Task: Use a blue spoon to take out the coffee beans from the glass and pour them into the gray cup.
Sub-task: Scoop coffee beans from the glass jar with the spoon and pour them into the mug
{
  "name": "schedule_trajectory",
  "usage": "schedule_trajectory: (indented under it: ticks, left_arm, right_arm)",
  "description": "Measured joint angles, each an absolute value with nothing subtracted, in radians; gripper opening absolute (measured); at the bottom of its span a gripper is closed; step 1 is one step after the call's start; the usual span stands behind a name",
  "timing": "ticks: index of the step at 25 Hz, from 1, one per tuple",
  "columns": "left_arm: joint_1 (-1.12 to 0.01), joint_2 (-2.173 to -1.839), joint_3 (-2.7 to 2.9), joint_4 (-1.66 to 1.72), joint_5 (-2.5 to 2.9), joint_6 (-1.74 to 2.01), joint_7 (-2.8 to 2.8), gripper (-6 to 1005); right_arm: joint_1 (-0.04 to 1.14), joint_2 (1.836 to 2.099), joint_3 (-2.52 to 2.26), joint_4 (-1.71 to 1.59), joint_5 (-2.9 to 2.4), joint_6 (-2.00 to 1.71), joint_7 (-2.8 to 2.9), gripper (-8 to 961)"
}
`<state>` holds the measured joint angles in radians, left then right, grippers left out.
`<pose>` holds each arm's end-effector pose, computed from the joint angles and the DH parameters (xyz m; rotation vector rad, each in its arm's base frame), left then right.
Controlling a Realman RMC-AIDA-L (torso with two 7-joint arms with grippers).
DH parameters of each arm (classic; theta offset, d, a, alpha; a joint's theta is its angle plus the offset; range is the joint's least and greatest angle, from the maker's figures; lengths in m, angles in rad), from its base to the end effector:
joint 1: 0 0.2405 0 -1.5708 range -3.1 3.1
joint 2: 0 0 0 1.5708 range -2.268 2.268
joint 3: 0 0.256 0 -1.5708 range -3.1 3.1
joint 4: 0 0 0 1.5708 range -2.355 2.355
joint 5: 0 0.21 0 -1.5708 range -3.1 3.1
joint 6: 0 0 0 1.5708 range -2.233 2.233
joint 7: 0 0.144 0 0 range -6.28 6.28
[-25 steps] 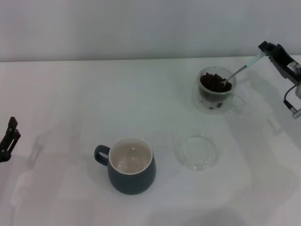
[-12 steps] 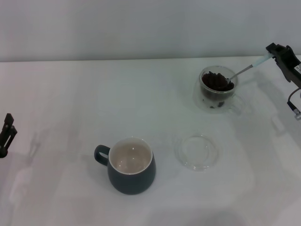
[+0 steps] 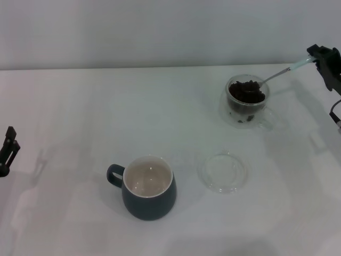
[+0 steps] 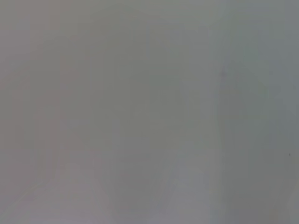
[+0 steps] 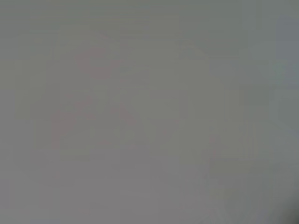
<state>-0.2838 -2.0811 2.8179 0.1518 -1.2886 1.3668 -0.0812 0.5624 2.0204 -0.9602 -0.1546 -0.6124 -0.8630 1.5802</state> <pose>-0.3518 0.2612 -0.0216 -1.6035 -0.4947 -0.6645 0.3444 0.3906 0.0283 -1.1695 1.5970 1.3261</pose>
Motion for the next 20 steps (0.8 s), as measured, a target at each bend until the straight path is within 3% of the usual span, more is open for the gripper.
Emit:
schedule_trajectory:
  ticks: [20]
  left_arm:
    - [-0.285,-2.084,2.818,0.152,-1.289,1.366,-0.081,828]
  right_arm:
    - [0.526,2.019,-1.133,-0.167,-0.618,-1.087,1.734,154]
